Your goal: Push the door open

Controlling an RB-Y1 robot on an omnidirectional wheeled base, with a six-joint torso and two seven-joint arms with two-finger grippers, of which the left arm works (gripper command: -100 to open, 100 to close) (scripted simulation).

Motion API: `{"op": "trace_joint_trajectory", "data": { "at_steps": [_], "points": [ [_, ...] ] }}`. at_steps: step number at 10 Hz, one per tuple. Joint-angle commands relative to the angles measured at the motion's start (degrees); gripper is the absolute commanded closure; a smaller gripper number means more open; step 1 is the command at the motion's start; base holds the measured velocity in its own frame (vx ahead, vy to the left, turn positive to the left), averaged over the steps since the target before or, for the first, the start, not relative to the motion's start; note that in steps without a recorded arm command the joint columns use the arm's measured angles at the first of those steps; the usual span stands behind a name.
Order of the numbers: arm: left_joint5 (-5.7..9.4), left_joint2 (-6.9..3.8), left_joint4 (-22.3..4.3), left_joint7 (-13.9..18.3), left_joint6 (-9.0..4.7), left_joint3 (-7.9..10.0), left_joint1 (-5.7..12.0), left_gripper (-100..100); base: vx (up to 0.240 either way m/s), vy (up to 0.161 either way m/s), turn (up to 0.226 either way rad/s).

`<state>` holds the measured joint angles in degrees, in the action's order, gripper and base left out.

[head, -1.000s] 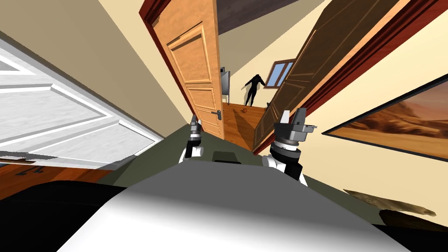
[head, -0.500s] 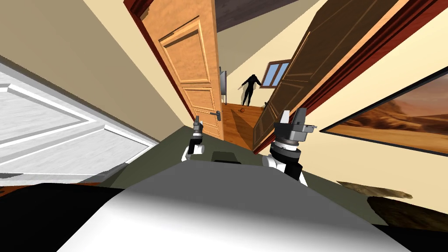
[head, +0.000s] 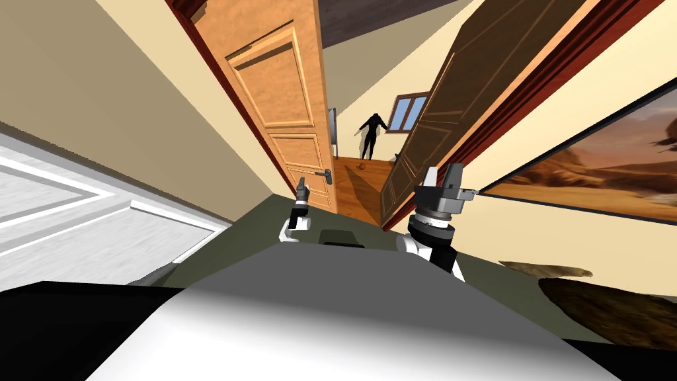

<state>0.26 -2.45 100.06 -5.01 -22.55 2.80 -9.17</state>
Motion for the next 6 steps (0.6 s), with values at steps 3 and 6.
{"op": "trace_joint_trajectory", "data": {
  "at_steps": [3, 6],
  "points": [
    [0.39, -0.33, -5.63, 0.18, 0.58, 0.89, 3.23, -100, 0.038, 0.107, -0.125],
    [0.62, -0.33, -9.77, 0.20, 0.86, 1.46, 5.58, -100, 0.037, 0.080, -0.108]
  ]
}}
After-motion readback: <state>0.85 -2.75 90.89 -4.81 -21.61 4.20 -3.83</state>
